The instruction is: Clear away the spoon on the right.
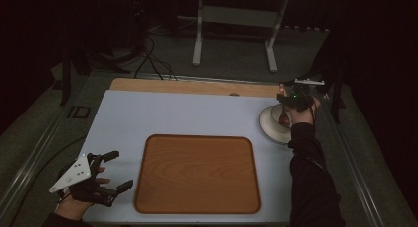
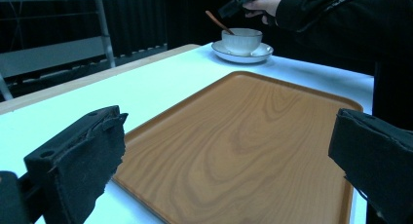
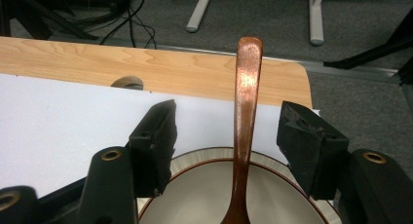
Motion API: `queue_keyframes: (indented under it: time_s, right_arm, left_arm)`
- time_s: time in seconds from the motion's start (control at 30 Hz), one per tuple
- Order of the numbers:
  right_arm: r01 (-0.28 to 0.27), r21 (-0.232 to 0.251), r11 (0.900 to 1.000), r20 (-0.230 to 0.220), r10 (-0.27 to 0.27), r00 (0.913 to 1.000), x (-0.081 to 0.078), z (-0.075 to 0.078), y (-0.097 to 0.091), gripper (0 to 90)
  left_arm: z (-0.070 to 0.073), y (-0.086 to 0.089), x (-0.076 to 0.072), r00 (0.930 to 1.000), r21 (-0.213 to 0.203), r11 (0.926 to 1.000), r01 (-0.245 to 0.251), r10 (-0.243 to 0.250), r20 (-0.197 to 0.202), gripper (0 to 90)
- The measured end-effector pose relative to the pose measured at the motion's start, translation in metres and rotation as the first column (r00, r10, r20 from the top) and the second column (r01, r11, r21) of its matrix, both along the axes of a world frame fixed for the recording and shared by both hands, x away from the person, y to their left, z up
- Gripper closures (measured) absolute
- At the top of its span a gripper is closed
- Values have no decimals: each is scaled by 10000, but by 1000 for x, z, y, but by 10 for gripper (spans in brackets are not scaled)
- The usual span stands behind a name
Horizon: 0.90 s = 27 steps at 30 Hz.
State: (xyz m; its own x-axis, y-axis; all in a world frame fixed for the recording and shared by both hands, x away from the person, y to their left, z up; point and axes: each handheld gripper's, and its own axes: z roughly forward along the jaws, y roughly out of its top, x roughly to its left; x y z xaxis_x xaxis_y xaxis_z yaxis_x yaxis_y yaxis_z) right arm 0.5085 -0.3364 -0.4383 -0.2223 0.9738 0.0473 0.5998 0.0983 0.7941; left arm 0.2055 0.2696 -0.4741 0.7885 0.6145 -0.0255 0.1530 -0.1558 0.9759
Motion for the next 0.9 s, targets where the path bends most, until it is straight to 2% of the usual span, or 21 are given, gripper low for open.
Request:
queue_keyframes:
  time_s: [0.2, 0.37, 0.57, 0.63, 0.83, 0.9]
  right_arm:
    - [104, -145, 9998, -290, -108, 9995, 8, -4, 1, 435]
    - [272, -85, 9996, -518, -276, 9983, 16, -8, 1, 480]
    - [460, -345, 9983, -536, -478, 9974, 25, -9, 2, 543]
    - [509, -295, 9983, -608, -527, 9968, 28, -9, 1, 559]
    - [638, -500, 9967, -1178, -693, 9906, 37, -18, 3, 602]
    - [684, -554, 9961, -1321, -752, 9884, 38, -21, 4, 676]
  left_arm:
    - [0, 0, 0, 10000, 18, 10000, 4, -4, -7, 0]
    - [-1, 0, 0, 10000, 10, 10000, -10, 10, -19, 0]
    - [-2, 0, 0, 10000, 71, 10000, -36, 37, -52, 0]
    - [-2, 0, 0, 10000, 58, 10000, -18, 18, -69, 0]
    - [-2, 0, 0, 9999, 41, 10000, -53, 54, -90, 0]
    - [-2, 0, 0, 9999, 13, 10000, -56, 56, -104, 0]
